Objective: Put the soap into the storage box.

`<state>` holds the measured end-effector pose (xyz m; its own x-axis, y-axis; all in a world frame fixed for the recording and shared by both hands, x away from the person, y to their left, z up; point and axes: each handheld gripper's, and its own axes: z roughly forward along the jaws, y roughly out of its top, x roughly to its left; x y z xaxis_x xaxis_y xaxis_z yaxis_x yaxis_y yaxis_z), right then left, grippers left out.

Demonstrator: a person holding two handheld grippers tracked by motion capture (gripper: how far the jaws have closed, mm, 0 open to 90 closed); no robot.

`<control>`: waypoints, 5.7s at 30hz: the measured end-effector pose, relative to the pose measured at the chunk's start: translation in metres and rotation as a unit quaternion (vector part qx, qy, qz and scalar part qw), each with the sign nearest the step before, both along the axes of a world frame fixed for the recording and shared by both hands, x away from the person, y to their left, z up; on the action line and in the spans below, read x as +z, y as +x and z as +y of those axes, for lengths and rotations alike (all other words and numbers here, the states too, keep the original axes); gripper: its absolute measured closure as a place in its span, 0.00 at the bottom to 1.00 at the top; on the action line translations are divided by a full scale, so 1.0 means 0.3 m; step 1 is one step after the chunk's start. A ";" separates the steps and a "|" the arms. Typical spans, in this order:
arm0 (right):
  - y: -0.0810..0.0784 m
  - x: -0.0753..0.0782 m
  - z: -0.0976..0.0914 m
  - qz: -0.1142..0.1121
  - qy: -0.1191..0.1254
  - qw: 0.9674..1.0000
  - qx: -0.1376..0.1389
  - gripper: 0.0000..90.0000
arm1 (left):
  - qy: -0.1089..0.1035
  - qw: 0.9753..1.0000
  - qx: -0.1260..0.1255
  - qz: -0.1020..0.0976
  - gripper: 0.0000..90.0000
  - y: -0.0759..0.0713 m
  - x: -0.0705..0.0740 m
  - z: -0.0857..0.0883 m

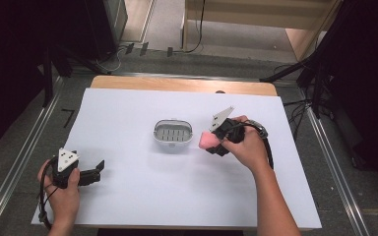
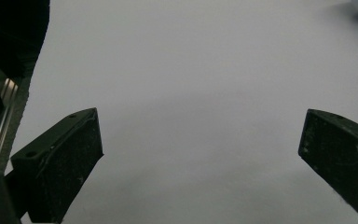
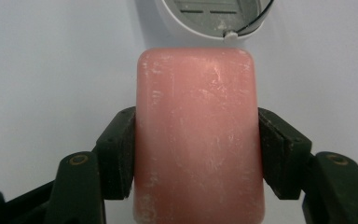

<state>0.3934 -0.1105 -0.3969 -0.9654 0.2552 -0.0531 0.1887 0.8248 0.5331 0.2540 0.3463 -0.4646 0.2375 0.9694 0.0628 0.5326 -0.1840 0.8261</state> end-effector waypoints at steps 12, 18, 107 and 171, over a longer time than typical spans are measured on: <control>0.028 0.056 0.078 -0.008 0.003 1.000 0.018 0.43 | -0.002 1.000 0.002 0.002 0.00 0.000 0.001 0.001; 0.045 0.067 0.125 -0.005 0.002 1.000 0.025 0.43 | -0.005 1.000 0.001 0.001 0.00 0.001 0.000 0.002; 0.156 0.017 0.252 -0.002 0.079 0.997 -0.002 0.28 | -0.018 1.000 0.001 0.003 0.00 0.003 0.001 0.011; -0.131 -0.194 -0.362 -0.018 0.163 0.964 -0.211 0.00 | -0.009 1.000 0.002 0.004 0.00 0.003 0.000 0.005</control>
<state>0.3542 -0.2190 -0.4549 -0.7716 0.6329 0.0647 0.4469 0.4668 0.7631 0.2550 0.3479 -0.4645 0.2336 0.9714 0.0427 0.5402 -0.1662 0.8250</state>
